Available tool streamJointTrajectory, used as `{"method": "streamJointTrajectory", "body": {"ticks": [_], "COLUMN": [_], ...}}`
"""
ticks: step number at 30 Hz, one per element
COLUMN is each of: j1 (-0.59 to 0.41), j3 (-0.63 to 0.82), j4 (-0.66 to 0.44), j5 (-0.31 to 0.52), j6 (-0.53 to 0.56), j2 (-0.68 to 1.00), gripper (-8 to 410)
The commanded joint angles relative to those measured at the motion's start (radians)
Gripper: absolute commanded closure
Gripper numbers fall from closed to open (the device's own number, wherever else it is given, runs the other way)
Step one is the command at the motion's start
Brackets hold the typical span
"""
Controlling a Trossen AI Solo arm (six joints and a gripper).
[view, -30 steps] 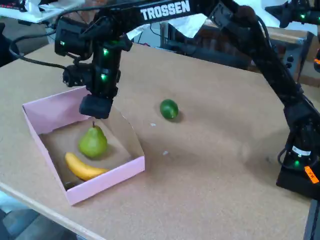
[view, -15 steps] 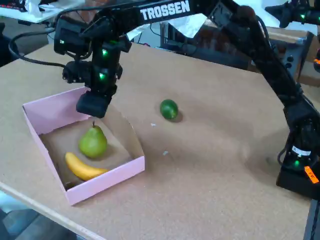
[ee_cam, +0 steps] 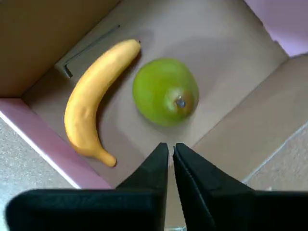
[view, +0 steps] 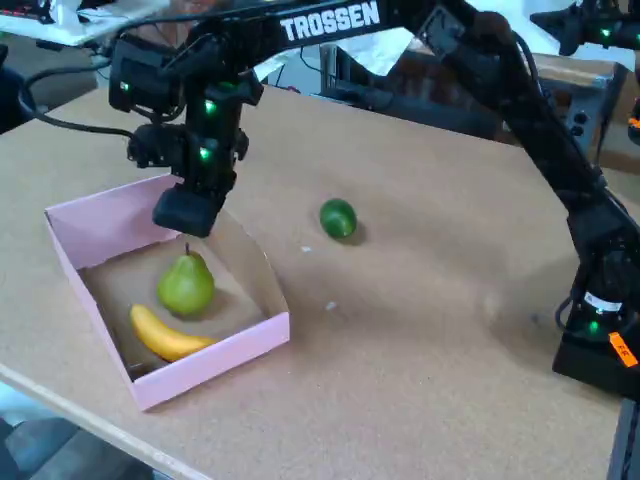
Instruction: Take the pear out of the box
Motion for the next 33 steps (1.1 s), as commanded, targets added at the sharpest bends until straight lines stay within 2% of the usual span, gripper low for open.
{"method": "streamJointTrajectory", "body": {"ticks": [1,7,11,21,33], "j1": [-0.002,-0.003,-0.005,-0.01,-0.036], "j3": [0.0,0.0,0.0,0.0,-0.117], "j4": [-0.02,-0.009,0.008,0.062,0.143], "j5": [0.0,0.0,0.0,-0.003,-0.083], "j6": [0.016,0.008,0.004,-0.067,-0.044], "j2": [0.0,0.0,0.0,0.0,0.0], "gripper": [342,289,272,269,269]}}
